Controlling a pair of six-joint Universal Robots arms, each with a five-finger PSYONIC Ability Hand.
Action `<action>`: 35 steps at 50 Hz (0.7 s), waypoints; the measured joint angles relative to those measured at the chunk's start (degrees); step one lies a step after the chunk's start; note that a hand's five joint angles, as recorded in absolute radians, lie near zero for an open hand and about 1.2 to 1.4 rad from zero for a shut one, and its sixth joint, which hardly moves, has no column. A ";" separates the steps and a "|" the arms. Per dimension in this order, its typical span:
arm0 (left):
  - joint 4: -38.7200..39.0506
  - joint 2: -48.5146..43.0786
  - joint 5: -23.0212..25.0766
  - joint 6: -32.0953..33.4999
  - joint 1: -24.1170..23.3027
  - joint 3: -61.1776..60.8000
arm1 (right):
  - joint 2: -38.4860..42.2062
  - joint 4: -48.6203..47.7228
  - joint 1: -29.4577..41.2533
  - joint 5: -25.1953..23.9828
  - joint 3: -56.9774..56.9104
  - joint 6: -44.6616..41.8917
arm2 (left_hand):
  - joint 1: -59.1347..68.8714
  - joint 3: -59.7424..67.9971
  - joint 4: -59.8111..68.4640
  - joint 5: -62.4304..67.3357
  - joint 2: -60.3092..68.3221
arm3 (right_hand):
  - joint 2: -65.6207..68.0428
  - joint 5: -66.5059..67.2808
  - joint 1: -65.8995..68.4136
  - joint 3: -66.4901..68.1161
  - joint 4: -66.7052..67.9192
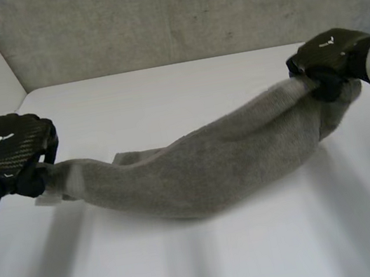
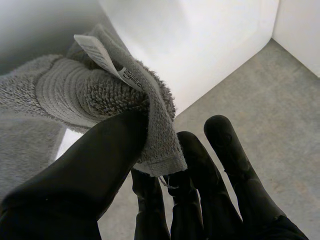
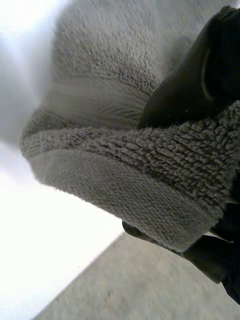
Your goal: Fold the towel.
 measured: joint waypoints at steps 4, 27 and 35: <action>-1.01 -1.48 2.74 0.01 3.81 0.08 | 1.24 6.78 -1.83 -1.21 0.29 -8.89 | 0.00 0.00 0.02 0.00 -0.05 | 0.00 0.00 0.00 0.07 0.00; -8.24 -45.80 0.14 -3.99 0.02 56.96 | 24.53 -24.11 8.33 2.33 -46.69 -2.02 | 0.00 0.16 0.10 0.01 0.08 | 0.51 0.01 0.02 0.30 0.00; 14.84 -45.46 -15.29 -20.80 -2.45 72.16 | 25.93 -42.12 7.69 9.76 -52.62 11.12 | 0.00 0.17 0.11 0.04 0.16 | 0.51 0.01 0.14 0.32 0.00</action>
